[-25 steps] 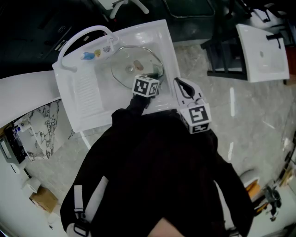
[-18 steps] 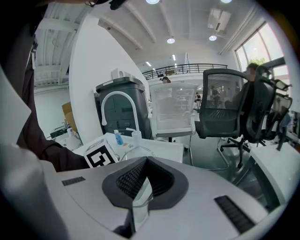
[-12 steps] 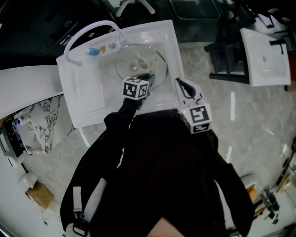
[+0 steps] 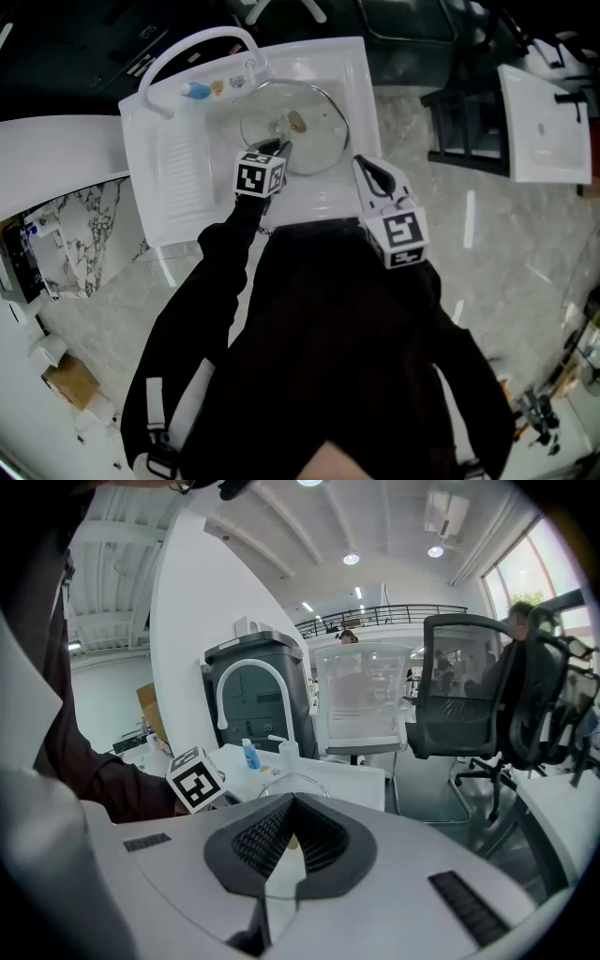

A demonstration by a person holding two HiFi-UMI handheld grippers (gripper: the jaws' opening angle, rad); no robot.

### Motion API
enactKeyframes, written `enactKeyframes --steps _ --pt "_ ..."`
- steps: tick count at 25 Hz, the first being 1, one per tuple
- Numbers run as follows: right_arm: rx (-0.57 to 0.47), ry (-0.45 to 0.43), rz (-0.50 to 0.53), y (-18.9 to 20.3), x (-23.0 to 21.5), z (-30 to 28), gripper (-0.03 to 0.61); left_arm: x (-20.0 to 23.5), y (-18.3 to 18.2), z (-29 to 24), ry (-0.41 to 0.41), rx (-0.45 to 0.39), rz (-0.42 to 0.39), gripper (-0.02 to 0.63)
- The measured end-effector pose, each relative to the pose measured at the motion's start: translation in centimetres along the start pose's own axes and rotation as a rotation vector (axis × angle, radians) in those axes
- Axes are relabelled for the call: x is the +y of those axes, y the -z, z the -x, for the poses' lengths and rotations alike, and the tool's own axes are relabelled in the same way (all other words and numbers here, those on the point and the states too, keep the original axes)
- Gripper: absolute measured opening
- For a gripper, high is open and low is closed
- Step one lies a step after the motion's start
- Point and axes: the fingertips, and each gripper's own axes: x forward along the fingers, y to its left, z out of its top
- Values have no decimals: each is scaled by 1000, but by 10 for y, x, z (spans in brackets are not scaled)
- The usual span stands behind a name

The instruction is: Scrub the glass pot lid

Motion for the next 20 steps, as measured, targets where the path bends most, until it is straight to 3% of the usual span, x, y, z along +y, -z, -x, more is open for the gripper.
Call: enactKeyframes --steps 11,20 --pt "25 -16 7 3 10 -8 2 92 33 15 -257 51 -31 61" --pt "26 11 2 4 5 -10 2 94 60 -21 -232 140 -71 63"
